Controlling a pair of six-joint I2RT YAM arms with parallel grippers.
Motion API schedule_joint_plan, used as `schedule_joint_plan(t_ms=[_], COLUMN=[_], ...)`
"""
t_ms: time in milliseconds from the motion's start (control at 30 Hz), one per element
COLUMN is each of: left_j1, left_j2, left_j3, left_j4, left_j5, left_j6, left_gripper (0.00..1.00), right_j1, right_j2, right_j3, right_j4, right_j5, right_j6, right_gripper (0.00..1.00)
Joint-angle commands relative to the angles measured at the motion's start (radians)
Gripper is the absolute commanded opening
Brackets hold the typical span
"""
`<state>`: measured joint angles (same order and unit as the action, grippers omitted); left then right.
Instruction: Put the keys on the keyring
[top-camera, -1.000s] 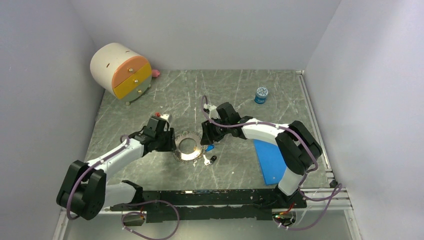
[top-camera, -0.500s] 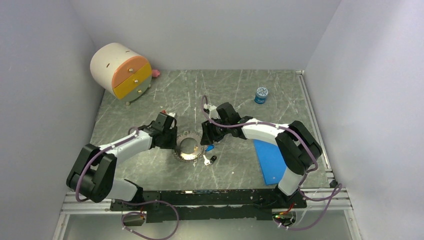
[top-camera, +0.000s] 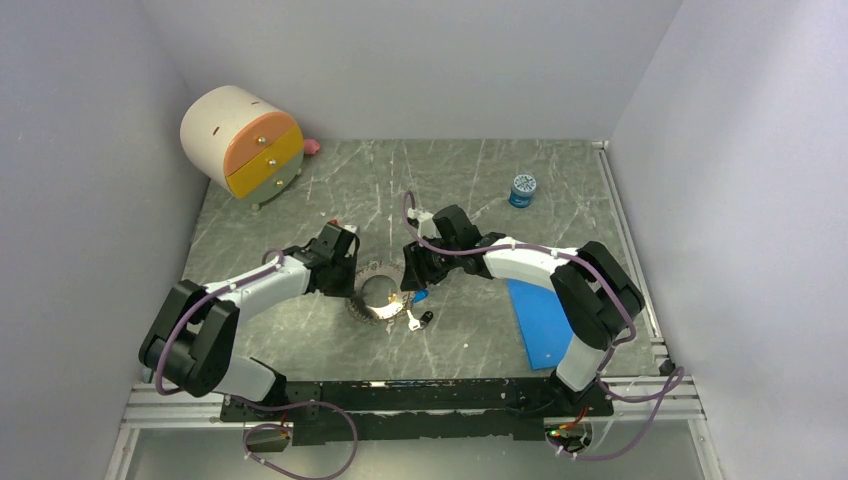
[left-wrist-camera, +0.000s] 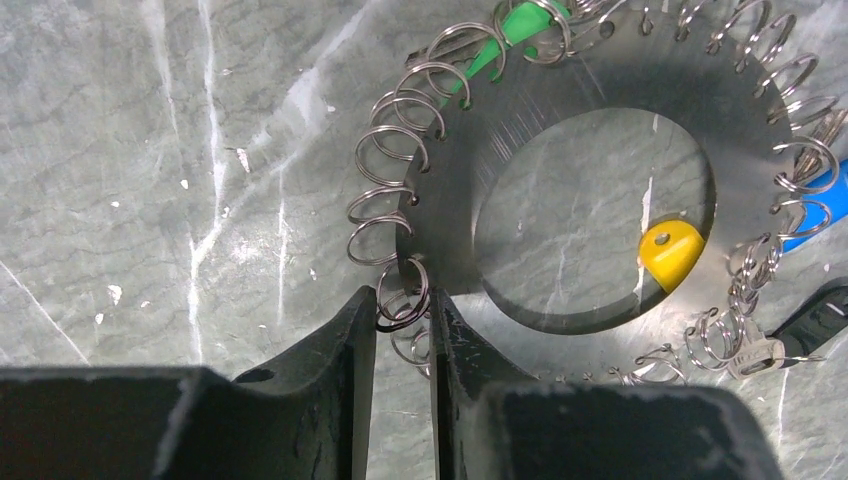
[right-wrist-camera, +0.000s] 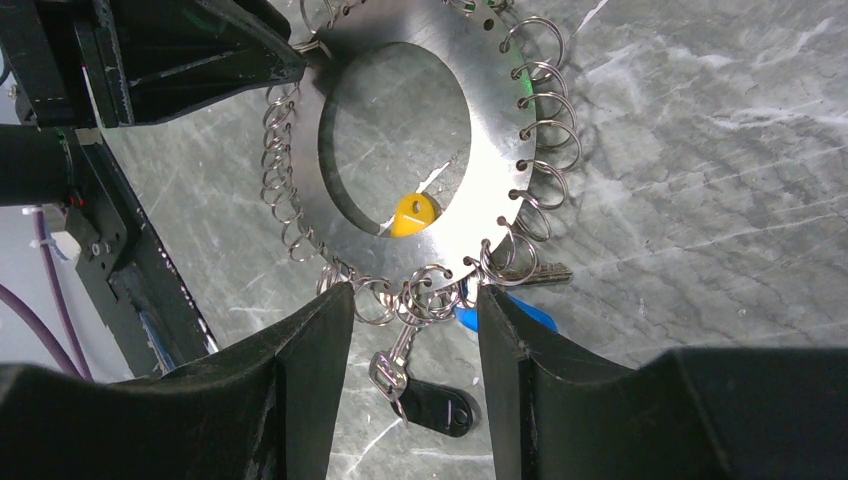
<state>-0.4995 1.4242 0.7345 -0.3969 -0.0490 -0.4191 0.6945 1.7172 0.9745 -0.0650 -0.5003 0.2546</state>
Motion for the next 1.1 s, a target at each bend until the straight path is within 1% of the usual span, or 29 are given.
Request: schedule_joint_plan(t_ms=[0, 133, 233, 267, 467, 567, 767, 800, 833, 867, 933, 1000, 1067], left_j1=[-0.015, -0.021, -0.025, -0.024, -0.026, -0.028, -0.028, -0.029, -0.027, -0.027, -0.027, -0.026, -0.019], left_j2=[-0.032, -0.046, -0.073, -0.083, -0.101, -0.097, -0.11, -0.109, -0.105, -0.099, -0.085, -0.066, -0.046], left_j3=[0.048, 0.06, 0.054, 0.051, 0.067, 0.074, 0.072, 0.068, 0.062, 0.055, 0.04, 0.031, 0.02], left_j4=[-0.039, -0.075, -0.082, -0.081, -0.1, -0.113, -0.161, -0.164, -0.163, -0.158, -0.14, -0.121, -0.098], left_j5=[-0.016, -0.028, -0.032, -0.032, -0.019, -0.027, -0.08, -0.081, -0.079, -0.074, -0.065, -0.052, -0.027], left_j6=[0.023, 0.028, 0.026, 0.027, 0.056, 0.063, 0.013, 0.001, -0.01, -0.02, -0.04, -0.051, -0.06], left_gripper=[0.18, 0.19, 0.18, 0.17, 0.03, 0.03, 0.15, 0.18, 0.24, 0.28, 0.34, 0.37, 0.37], right_j1=[-0.003, -0.004, -0.004, -0.004, -0.003, -0.003, -0.004, -0.004, -0.003, -0.003, -0.003, -0.004, -0.003], right_j2=[-0.021, -0.036, -0.047, -0.05, -0.056, -0.059, -0.058, -0.056, -0.055, -0.053, -0.054, -0.058, -0.062], right_j3=[0.008, 0.0, 0.003, 0.004, 0.009, 0.008, 0.01, 0.011, 0.011, 0.01, 0.01, 0.006, 0.003], right_j4=[0.039, 0.051, 0.048, 0.05, 0.049, 0.054, 0.048, 0.047, 0.047, 0.047, 0.047, 0.053, 0.056], right_j5=[-0.013, -0.015, -0.012, -0.011, -0.013, -0.018, -0.023, -0.023, -0.024, -0.024, -0.024, -0.028, -0.029], right_j6=[0.005, 0.006, -0.003, -0.007, -0.014, -0.012, -0.017, -0.017, -0.018, -0.018, -0.016, -0.012, -0.012], right_gripper=[0.52, 0.52, 0.52, 0.52, 0.53, 0.53, 0.54, 0.54, 0.54, 0.54, 0.54, 0.54, 0.54])
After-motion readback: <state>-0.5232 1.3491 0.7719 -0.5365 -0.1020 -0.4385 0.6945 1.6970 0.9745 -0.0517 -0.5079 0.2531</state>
